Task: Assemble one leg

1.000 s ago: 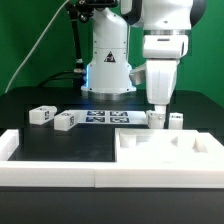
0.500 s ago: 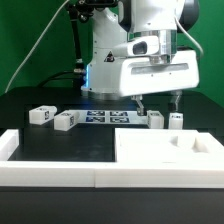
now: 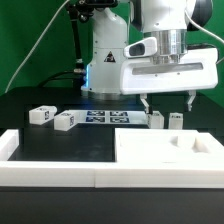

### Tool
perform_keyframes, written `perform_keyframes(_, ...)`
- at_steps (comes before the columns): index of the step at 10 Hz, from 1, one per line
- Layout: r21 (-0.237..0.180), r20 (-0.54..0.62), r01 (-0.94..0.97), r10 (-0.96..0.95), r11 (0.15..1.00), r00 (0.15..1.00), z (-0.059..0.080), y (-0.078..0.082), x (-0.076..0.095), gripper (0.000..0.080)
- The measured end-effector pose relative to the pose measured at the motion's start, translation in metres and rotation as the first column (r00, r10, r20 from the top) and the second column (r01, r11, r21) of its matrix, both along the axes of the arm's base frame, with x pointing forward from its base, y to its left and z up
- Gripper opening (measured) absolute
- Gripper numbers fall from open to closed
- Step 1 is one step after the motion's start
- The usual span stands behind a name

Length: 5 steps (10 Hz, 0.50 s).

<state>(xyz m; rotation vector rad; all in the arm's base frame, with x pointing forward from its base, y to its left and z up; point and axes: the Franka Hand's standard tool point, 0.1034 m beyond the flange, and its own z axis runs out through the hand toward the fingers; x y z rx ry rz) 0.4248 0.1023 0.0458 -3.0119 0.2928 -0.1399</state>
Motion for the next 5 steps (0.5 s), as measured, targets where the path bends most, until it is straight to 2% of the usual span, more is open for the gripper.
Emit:
perform_keyframes(1,0.01,-0.009,0.078,-0.078,0.997,0.997,0.0,0.0,0.0,0.0649)
perform_keyframes(3,0.014,-0.004,0.087,-0.087,0.996,0.996,0.001,0.0,0.003,0.0649)
perform_keyframes(5,0.015,-0.024,0.053,-0.052,0.998,0.998,-0.001,0.014,-0.004,0.0649)
